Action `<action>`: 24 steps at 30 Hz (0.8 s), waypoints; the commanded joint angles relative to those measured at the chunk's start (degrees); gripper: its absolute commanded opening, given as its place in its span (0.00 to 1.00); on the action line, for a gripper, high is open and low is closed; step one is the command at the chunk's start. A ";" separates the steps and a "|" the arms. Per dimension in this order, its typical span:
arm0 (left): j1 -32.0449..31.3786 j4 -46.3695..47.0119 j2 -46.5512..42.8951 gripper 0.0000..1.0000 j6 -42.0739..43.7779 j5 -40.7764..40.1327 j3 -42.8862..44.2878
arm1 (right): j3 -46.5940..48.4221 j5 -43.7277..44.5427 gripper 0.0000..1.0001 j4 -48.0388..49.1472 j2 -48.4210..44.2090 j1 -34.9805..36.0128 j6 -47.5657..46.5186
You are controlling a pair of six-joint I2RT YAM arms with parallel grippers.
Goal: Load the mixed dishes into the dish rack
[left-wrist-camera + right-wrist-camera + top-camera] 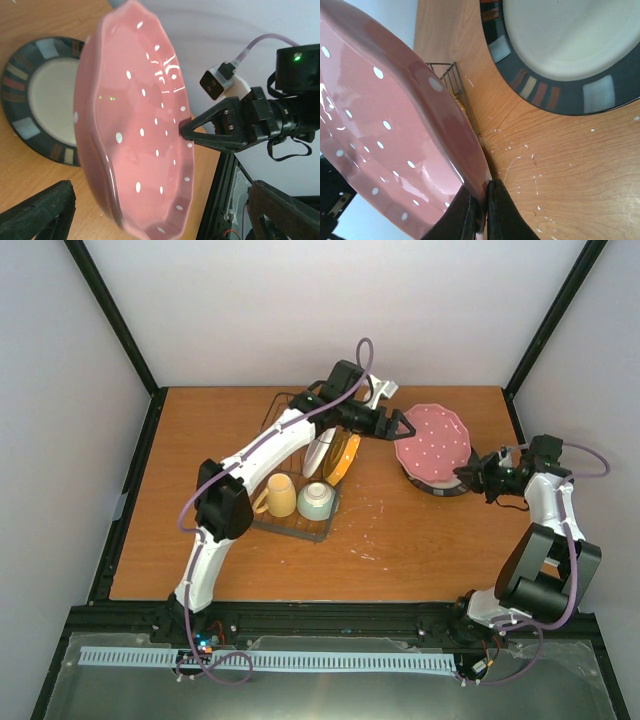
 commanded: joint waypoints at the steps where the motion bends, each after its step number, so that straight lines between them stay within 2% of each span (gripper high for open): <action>1: -1.51 1.47 1.85 0.94 -0.66 2.07 1.85 | 0.20 -7.52 0.03 3.49 -4.11 0.84 1.57; 6: -2.66 3.11 3.89 0.91 -1.82 2.98 2.35 | -0.11 -7.92 0.03 3.58 -5.19 1.32 1.99; 8: -3.00 4.07 4.84 0.84 -2.65 3.70 2.84 | -0.20 -8.11 0.03 3.81 -5.77 1.41 2.29; 11: -3.27 6.22 5.99 0.44 -4.92 5.60 3.38 | -0.61 -8.47 0.03 4.25 -6.25 1.57 2.77; 12: -3.26 7.29 6.18 0.27 -5.64 6.57 3.36 | -0.69 -8.48 0.03 4.40 -6.36 1.63 2.84; 13: -3.27 8.19 6.42 0.06 -6.41 7.54 3.46 | -0.80 -8.58 0.03 4.47 -6.42 1.68 2.85; 14: -3.32 8.73 6.58 0.01 -7.02 8.19 3.70 | -0.91 -8.60 0.03 4.64 -6.41 1.67 2.82; 17: -3.36 8.75 5.99 0.01 -7.36 7.69 4.32 | -1.15 -8.66 0.03 4.99 -6.45 1.76 2.90; 21: -3.25 3.26 3.49 0.01 -4.18 1.89 7.08 | -0.71 -6.53 0.04 3.70 -5.98 1.77 1.63; 22: -3.17 0.41 2.54 0.01 -3.09 -0.16 8.80 | -0.06 -5.27 0.11 1.79 -5.66 1.75 0.55; 24: -2.69 -3.15 -0.19 0.01 -1.94 -5.38 11.32 | 1.19 -2.38 0.41 -1.20 -5.02 1.68 -1.86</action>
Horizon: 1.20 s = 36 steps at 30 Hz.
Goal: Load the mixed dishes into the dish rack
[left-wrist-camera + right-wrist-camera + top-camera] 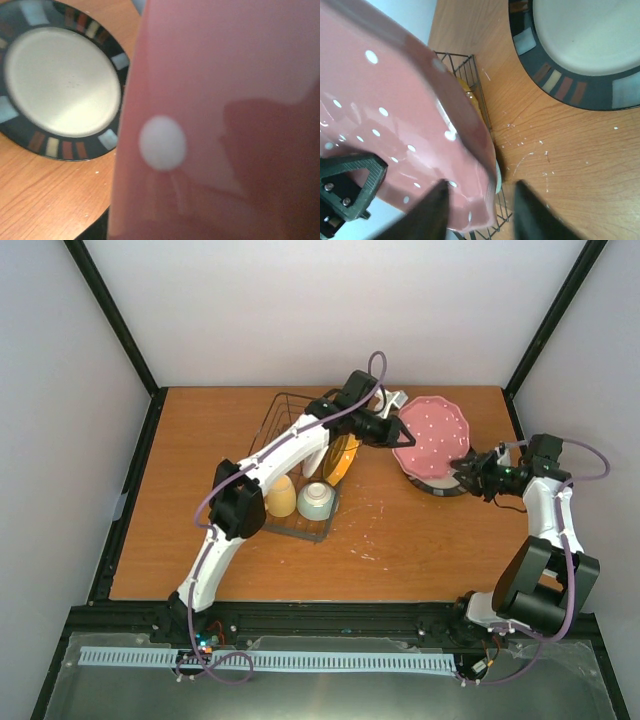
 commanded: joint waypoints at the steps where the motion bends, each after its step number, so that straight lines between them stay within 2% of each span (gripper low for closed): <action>1: 0.14 -6.46 -8.75 0.01 4.37 -10.36 8.18 | 3.18 1.07 0.65 -4.10 -0.51 0.33 -3.76; 2: 0.54 -8.15 -11.29 0.01 5.03 -13.88 8.17 | 3.47 2.69 0.94 -4.83 -0.46 0.22 -4.43; 3: 1.04 -9.83 -13.75 0.01 5.79 -18.12 8.01 | 3.51 4.33 0.99 -5.34 -0.51 0.12 -4.93; 7: 3.89 -16.63 -25.25 0.01 7.66 -38.01 5.43 | 2.56 10.15 1.00 -5.68 -0.72 -0.07 -5.65; 11: 6.45 -20.95 -35.77 0.01 9.43 -60.41 0.67 | 1.99 19.67 1.00 -6.94 -1.05 0.10 -8.52; 15: 7.31 -25.74 -39.11 0.01 13.07 -72.48 -2.65 | 1.65 18.83 1.00 -7.81 0.89 0.19 -10.29; 18: 7.37 -34.31 -36.08 0.01 12.76 -75.75 -0.34 | 1.22 17.93 1.00 -6.40 1.46 0.30 -9.51; 21: 7.37 -39.81 -33.12 0.01 11.43 -75.28 -0.70 | 1.93 17.67 1.00 -6.20 2.09 0.37 -9.66; 36: 7.37 -33.42 -30.32 0.01 15.54 -71.86 -15.39 | 1.65 17.86 1.00 -6.73 2.85 0.37 -11.92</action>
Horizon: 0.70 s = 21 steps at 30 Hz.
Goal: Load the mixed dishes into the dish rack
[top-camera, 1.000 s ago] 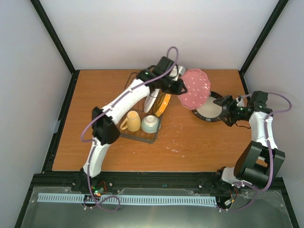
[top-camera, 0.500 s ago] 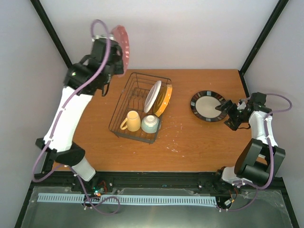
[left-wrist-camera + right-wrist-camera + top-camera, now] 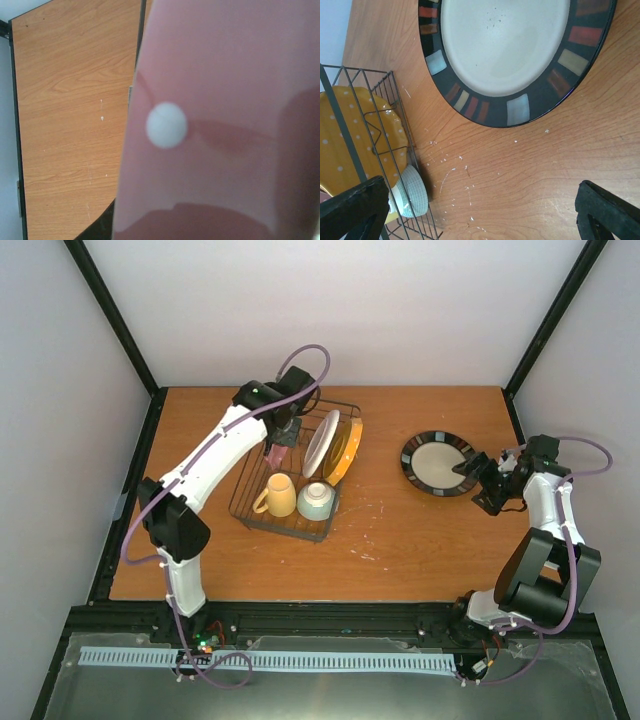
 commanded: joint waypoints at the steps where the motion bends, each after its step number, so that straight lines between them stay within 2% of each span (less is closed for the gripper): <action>1: -0.19 7.37 -4.93 0.01 1.81 -2.47 -0.57 | -0.31 1.03 1.00 -0.16 0.25 0.26 -1.75; 7: -0.24 11.69 -3.91 0.01 2.69 -1.62 -3.91 | -0.27 1.19 1.00 -0.26 0.59 0.26 -2.14; 11: -0.24 18.16 -2.74 0.01 6.17 -1.51 -7.63 | -0.14 1.33 1.00 -0.17 0.83 0.19 -2.17; 16: -0.24 22.18 1.02 0.01 10.66 -3.40 -6.68 | 0.20 1.59 1.00 -0.20 0.95 0.17 -2.17; 21: -0.22 24.60 3.54 0.01 12.44 -1.85 -6.22 | -0.11 1.91 1.00 -0.16 1.07 0.08 -2.16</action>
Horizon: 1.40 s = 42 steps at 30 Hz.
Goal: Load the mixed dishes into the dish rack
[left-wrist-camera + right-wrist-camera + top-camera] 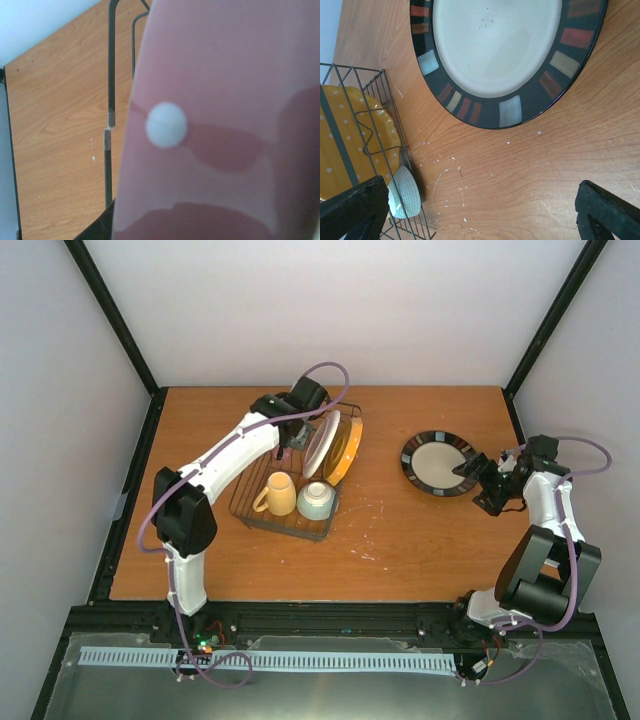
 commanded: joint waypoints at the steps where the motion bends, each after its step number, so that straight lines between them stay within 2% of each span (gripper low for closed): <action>1: -0.24 8.47 1.88 0.01 2.88 0.01 2.61 | -0.27 0.78 1.00 -0.08 0.33 0.08 -0.77; 8: -0.28 7.18 5.10 0.01 0.61 1.28 1.71 | -0.42 0.76 1.00 -0.23 1.14 0.00 -1.11; 13: -0.33 7.21 4.17 0.01 -0.41 1.25 1.46 | 0.10 0.94 1.00 -0.31 1.52 -0.09 -1.14; 25: -0.33 1.74 2.17 0.01 0.21 -0.11 12.80 | 0.47 0.46 1.00 -0.13 2.04 -0.09 -1.03; 42: -0.97 -1.78 4.72 0.01 -4.01 0.03 9.22 | 0.30 0.40 1.00 -0.63 1.72 -0.09 -1.49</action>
